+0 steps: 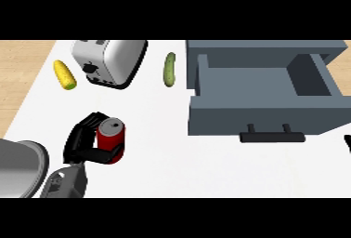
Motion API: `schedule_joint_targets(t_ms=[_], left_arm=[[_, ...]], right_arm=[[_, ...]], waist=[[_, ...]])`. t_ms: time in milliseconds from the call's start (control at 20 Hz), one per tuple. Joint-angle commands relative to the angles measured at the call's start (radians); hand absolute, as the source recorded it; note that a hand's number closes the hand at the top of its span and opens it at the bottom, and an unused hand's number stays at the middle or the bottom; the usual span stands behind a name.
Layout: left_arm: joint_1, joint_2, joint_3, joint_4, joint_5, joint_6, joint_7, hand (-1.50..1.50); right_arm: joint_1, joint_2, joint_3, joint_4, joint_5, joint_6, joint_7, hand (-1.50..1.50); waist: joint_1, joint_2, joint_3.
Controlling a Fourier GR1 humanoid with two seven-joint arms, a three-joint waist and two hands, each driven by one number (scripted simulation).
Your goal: Pick up the can, place it into the drawer and close the drawer
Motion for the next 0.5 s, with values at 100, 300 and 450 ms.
schedule_joint_targets(t_ms=[100, 300, 450], left_arm=[[-0.017, -0.014, 0.034, -0.132, 0.044, 0.121, 0.087, 1.5], [-0.056, -0.024, -0.017, -0.217, 0.062, 0.131, 0.196, 1.5], [-0.048, -0.054, -0.081, -0.338, 0.047, 0.158, 0.301, 1.5]], right_arm=[[0.038, 0.012, -0.008, 0.007, -0.017, 0.016, -0.048, -1.5], [0.011, 0.016, 0.049, -0.027, 0.03, -0.039, 0.007, -1.5], [-0.003, -0.012, -0.019, -0.04, -0.044, -0.003, 0.048, -1.5]], waist=[[0.0, -0.001, 0.001], [0.0, 0.0, 0.0], [0.002, -0.002, 0.001]])
